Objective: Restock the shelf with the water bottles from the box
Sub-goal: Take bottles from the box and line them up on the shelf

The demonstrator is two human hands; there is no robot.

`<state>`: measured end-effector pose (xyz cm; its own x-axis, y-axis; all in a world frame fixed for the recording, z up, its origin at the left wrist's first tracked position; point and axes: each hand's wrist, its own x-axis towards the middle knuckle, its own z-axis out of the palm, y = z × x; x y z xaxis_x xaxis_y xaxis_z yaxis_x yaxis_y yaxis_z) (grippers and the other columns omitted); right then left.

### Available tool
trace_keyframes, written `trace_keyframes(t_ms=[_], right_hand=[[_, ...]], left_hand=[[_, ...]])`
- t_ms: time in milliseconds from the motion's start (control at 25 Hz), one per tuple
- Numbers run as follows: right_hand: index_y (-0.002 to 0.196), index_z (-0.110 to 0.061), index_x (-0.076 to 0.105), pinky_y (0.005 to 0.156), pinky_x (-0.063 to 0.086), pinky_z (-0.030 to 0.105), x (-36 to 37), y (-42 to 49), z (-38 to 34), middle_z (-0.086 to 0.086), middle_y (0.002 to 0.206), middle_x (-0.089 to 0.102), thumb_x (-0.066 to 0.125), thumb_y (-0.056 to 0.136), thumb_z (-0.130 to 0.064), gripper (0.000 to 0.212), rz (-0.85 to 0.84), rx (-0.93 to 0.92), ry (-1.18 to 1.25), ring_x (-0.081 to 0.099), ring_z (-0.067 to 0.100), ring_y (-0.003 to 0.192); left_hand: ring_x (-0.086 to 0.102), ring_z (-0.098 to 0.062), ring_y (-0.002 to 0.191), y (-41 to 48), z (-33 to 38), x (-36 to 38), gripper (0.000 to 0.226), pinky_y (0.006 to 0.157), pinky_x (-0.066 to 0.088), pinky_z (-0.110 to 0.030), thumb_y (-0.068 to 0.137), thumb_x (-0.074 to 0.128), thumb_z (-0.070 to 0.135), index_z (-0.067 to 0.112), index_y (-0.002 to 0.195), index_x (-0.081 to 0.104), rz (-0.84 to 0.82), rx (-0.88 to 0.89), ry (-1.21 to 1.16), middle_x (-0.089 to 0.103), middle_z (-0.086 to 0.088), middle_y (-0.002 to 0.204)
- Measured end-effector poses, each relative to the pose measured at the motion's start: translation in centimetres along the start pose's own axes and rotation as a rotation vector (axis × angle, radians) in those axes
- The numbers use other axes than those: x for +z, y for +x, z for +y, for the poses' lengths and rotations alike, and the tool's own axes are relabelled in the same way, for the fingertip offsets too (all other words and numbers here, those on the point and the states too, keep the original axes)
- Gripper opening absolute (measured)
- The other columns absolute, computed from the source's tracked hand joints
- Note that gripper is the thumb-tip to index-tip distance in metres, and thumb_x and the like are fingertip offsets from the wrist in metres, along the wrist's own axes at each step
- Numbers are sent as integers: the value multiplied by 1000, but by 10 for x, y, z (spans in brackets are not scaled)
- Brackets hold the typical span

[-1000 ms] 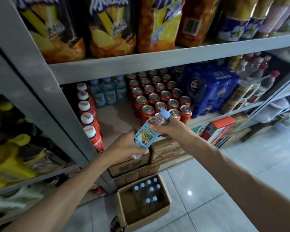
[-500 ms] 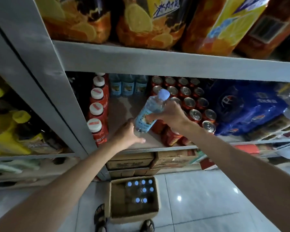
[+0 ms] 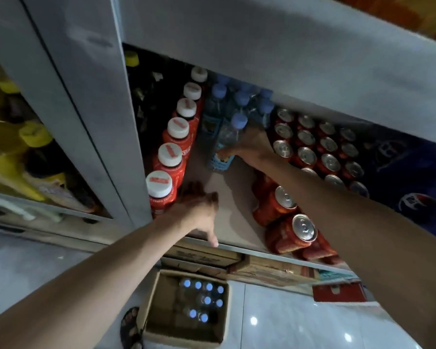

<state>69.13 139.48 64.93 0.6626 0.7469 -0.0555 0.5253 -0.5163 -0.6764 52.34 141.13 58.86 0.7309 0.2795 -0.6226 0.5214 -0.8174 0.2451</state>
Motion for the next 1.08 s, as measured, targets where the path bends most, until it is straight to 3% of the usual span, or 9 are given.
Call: trace_keyframes(t_ms=[160,320,520,880,1080], right_hand=[[122,-3,58,90,47,23,20,15,-22,8,124,64,88,64,-12,66,27,-56,59,59,19,113],[119,-6,56,78,41,12,33,14,-30,2,115,63,84,70,-9,56,66,-65,48,55,9,101],[120,-2,55,78,42,15,49,12,-22,12,124,66,83,74,-19,56,143,-1,-48,62,23,115],[123,-3,51,96,48,25,59,24,-12,13,130,61,80,76,-8,56,120,1,122,57,24,121],[123,0,50,94,45,23,62,25,-6,14,131,60,78,77,-4,54,87,1,164,56,25,123]], left_hand=[[43,-36,131,1,-6,4,110,107,39,-47,58,86,45,12,147,29,87,15,-49,39,-16,147],[42,-35,129,-7,-8,1,101,107,37,-48,60,86,39,11,143,34,158,65,-71,40,-15,145],[37,-36,132,-11,-7,-5,98,110,32,-45,69,82,37,4,145,29,132,111,-52,38,-18,146],[36,-39,132,-2,-10,2,111,109,32,-51,59,83,50,9,146,26,126,105,-12,36,-19,146],[31,-41,135,0,-7,3,115,113,27,-52,61,82,51,8,148,21,119,95,50,32,-21,149]])
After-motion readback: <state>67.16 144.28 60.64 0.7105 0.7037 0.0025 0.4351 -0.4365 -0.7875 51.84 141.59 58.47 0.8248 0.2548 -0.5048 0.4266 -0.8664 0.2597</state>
